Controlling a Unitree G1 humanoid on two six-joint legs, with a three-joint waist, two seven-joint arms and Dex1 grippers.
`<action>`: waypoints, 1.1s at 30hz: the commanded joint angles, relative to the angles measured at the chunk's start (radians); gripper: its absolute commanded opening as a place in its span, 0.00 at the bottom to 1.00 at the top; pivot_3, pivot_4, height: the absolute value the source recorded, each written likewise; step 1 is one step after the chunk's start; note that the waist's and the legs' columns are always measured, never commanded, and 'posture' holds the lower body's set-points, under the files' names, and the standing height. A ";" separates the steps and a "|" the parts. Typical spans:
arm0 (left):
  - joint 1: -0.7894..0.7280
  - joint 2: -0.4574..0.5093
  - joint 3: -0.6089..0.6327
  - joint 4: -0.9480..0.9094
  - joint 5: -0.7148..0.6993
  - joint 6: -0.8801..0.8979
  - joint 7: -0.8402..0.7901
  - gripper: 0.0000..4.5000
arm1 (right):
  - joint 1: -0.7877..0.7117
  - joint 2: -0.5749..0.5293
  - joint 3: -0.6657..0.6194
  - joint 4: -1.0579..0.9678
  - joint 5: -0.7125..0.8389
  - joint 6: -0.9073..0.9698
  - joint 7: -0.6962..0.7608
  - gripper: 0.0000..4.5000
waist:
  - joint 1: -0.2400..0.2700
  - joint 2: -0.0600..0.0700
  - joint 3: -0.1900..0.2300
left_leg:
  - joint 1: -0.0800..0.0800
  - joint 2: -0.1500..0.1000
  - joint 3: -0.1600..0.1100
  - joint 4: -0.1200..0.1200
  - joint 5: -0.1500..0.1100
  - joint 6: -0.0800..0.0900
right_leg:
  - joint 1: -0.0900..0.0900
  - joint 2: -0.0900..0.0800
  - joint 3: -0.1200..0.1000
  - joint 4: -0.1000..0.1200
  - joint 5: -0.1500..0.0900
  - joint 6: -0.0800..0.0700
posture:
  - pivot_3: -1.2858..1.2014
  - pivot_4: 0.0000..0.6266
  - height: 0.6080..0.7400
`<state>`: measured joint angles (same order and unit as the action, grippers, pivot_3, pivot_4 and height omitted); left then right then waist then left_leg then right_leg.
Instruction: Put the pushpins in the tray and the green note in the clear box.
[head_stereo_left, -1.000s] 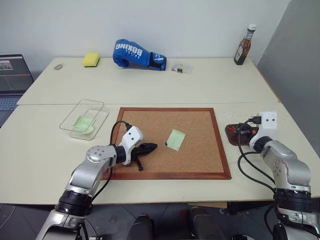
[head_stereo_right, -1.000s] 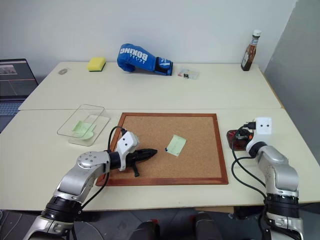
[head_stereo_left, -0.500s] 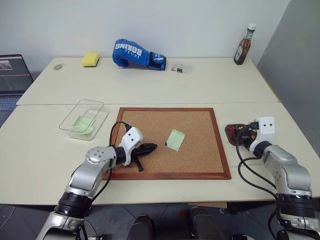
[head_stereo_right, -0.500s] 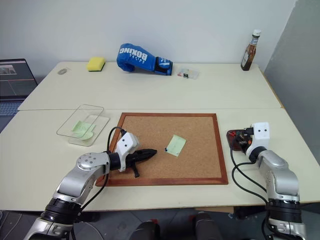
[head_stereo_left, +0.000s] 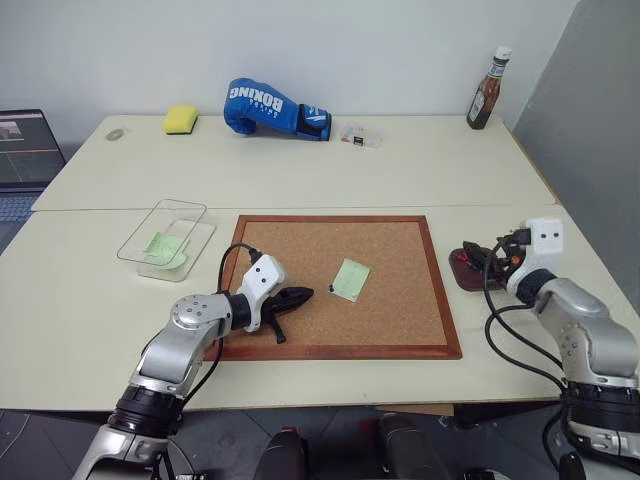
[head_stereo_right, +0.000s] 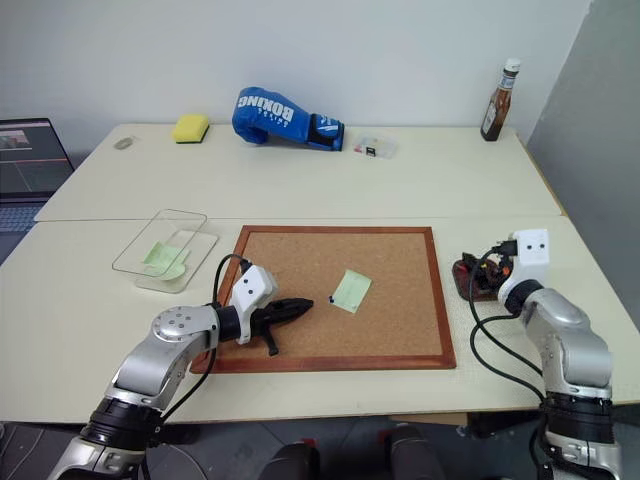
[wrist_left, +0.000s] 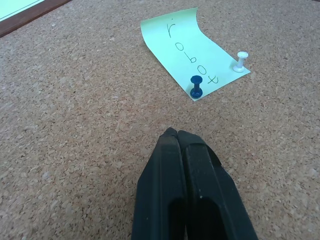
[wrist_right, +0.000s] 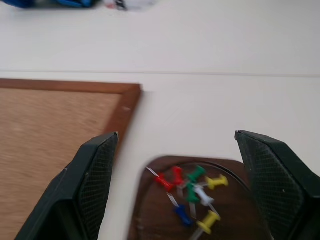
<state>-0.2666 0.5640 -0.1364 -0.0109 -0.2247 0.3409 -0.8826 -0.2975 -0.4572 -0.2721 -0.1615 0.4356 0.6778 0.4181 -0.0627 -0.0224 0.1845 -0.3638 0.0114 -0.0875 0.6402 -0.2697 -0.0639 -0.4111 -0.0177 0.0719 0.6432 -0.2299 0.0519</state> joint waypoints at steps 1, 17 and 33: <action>0.029 0.005 -0.024 0.029 0.026 0.028 0.002 0.00 | -0.022 -0.026 0.018 -0.071 0.057 0.020 0.069 0.88 | 0.000 0.000 0.000 | 0.000 0.000 0.000 0.000 0.000 0.000 | 0.000 0.000 0.000 0.000 0.000 0.000 | 0.52 0.24 1.00; 0.020 0.002 -0.032 0.022 0.023 0.032 -0.003 0.00 | 0.042 -0.102 0.365 -0.135 -0.064 -0.218 0.369 0.88 | 0.002 0.000 0.000 | 0.000 0.000 0.000 0.000 0.000 0.000 | 0.000 0.000 -0.001 -0.001 0.000 0.000 | 0.52 0.24 1.00; 0.020 0.010 -0.030 0.013 0.020 0.033 -0.012 0.00 | 0.021 -0.080 0.451 -0.051 -0.135 -0.333 0.451 0.88 | 0.003 0.000 0.000 | 0.000 0.000 0.000 0.000 0.000 0.000 | 0.000 0.000 -0.001 -0.001 0.000 0.000 | 0.52 0.24 1.00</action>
<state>-0.2711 0.5627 -0.1405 -0.0117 -0.2248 0.3425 -0.8840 -0.2619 -0.5410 0.1837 -0.2075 0.3032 0.3753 0.8542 -0.0599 -0.0228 0.1847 -0.3641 0.0114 -0.0877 0.6401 -0.2698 -0.0641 -0.4114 -0.0180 0.0713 0.6420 -0.2303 0.0521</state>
